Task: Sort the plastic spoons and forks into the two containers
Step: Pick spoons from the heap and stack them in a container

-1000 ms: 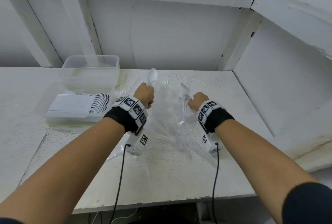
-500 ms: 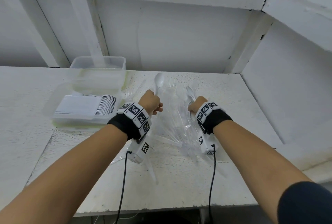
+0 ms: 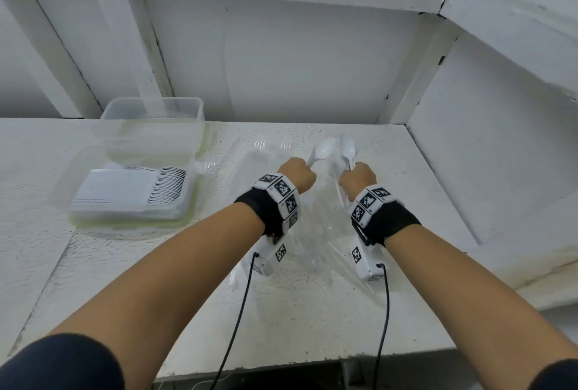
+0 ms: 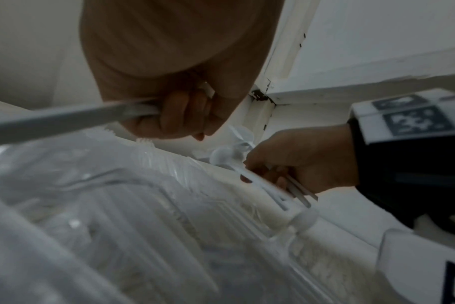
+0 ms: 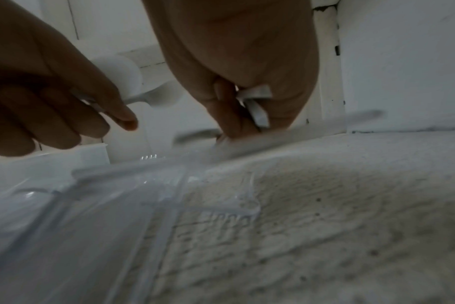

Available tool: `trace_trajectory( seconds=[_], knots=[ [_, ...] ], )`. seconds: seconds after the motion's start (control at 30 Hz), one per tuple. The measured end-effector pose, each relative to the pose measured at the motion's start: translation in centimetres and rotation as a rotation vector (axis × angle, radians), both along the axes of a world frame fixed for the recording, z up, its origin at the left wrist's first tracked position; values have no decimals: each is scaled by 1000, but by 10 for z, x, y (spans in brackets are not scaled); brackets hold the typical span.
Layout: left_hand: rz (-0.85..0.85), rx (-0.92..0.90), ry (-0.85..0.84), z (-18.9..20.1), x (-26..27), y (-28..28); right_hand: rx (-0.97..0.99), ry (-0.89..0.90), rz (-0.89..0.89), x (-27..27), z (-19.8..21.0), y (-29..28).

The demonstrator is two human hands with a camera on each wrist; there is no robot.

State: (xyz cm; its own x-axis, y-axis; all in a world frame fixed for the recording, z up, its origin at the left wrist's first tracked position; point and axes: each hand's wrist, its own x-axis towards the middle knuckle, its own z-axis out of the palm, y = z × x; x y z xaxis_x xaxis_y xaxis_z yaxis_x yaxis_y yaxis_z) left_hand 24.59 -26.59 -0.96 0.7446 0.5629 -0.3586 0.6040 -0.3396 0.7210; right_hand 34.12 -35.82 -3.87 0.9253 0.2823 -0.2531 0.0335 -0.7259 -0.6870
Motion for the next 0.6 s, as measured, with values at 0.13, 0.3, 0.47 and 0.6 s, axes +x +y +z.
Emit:
trace_trajectory(
  seconds=[0.13,0.3,0.47,0.6],
  knots=[
    [-37,19,50,-7,15,-8,62,-71,-51,5,2,-14],
    [-91,59,100,-12,28,-18,102,-119,-87,11,6,-33],
    [-195,134,129,-16,39,-28,146,-59,-93,13,8,-45],
    [-335,217,183,-20,44,-35,195,-18,-58,10,6,-52]
  ],
)
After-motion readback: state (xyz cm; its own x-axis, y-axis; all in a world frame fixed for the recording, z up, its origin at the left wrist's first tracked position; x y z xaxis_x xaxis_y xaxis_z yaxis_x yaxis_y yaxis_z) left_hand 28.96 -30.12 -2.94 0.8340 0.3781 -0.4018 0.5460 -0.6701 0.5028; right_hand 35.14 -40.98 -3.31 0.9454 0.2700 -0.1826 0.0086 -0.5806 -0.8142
